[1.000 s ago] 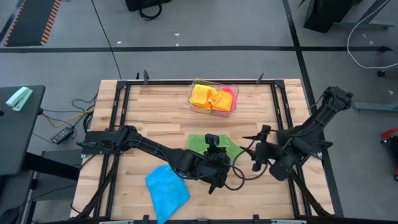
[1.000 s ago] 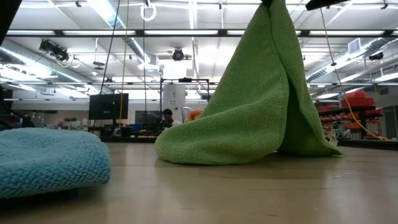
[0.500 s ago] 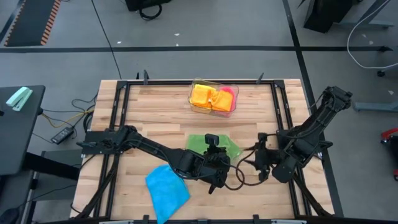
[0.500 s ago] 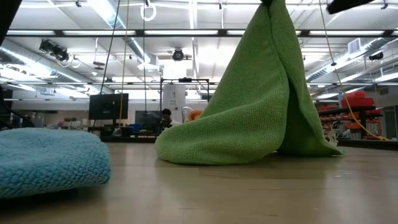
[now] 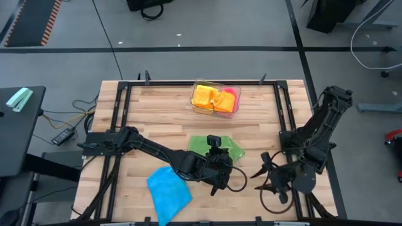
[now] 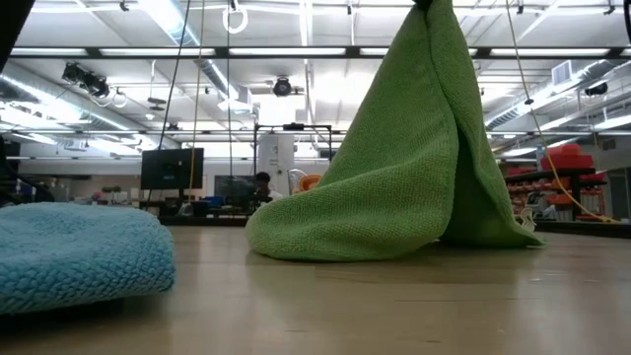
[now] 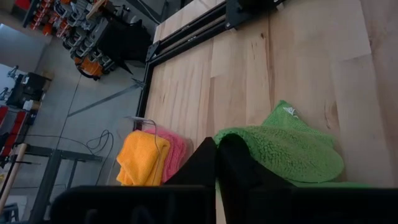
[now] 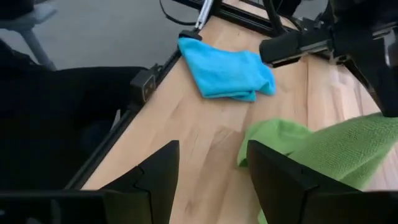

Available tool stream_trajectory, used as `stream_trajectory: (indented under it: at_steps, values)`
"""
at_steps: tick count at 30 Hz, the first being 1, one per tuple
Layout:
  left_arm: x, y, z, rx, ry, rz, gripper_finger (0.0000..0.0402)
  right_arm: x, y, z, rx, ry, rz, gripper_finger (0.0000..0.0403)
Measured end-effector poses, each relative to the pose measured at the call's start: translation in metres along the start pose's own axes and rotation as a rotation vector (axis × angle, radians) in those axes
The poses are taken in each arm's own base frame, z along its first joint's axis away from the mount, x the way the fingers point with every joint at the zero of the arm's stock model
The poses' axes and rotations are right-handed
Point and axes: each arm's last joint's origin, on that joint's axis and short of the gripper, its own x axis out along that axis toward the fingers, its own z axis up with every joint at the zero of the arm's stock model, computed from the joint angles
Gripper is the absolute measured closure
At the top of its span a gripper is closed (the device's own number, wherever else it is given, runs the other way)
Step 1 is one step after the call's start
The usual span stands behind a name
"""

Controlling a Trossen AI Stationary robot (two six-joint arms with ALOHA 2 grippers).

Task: Fold microfiber towels
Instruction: Fold the green microfiber cloth

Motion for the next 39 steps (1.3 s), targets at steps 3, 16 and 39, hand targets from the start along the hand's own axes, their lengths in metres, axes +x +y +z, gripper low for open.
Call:
stream_trajectory:
  at_steps: [3,16,39]
  values:
    - [0.0,0.0,0.0,0.0,0.0,0.0,0.0387,0.001,-0.001,-0.001,0.0,0.01,-0.013,0.0205]
    - [0.0,0.0,0.0,-0.001,0.0,0.0,0.0391,0.011,-0.037,-0.016,0.104,0.144,-0.346,0.0205]
    - [0.0,0.0,0.0,-0.003,0.0,0.0,0.0368,0.013,-0.052,-0.018,0.096,0.142,-0.518,0.0205]
